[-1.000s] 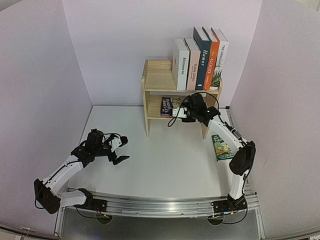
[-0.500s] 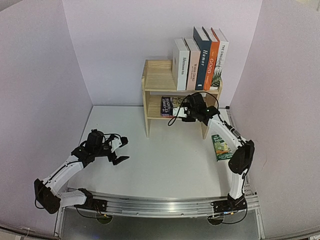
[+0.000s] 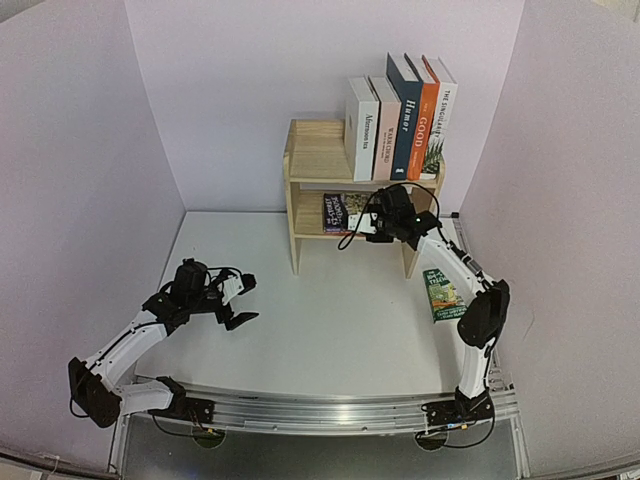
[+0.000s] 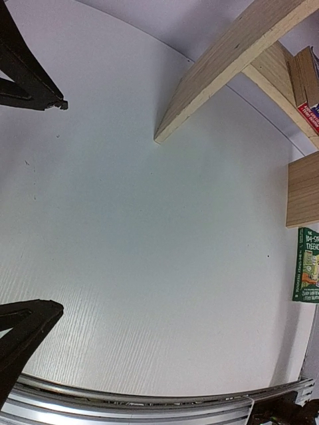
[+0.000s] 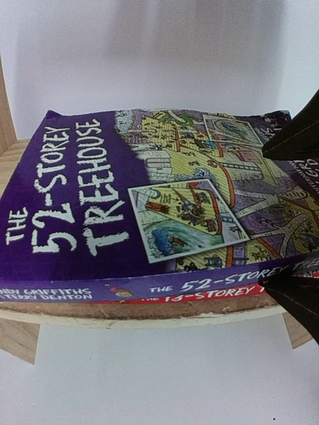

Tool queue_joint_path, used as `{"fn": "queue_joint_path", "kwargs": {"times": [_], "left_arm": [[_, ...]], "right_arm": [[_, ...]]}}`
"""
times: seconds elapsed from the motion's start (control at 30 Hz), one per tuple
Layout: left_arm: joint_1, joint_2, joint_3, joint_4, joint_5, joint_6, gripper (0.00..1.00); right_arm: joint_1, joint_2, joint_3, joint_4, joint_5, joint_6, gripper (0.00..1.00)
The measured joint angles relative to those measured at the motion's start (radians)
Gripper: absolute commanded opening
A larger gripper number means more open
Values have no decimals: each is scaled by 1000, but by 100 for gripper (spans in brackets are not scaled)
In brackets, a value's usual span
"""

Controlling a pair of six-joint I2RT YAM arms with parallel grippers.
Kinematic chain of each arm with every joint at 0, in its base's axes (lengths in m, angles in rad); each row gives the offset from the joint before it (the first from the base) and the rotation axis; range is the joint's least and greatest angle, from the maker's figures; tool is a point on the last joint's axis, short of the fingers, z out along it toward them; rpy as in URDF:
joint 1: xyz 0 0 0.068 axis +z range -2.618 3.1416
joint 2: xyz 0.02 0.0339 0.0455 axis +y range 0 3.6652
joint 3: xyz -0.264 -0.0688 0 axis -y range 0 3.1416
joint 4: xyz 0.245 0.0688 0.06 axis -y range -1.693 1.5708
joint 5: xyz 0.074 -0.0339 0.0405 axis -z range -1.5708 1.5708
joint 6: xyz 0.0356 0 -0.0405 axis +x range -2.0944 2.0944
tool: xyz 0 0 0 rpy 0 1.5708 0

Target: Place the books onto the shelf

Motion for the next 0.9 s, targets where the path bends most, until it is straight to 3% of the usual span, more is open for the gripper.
{"fn": "queue_joint_path", "kwargs": {"times": [0.73, 0.9], "left_arm": [[0, 6, 0, 0, -4, 3, 99], [0, 6, 0, 0, -6, 3, 99]], "right_arm": [[23, 30, 39, 0, -18, 0, 58], [25, 30, 37, 1, -17, 12, 62]]}}
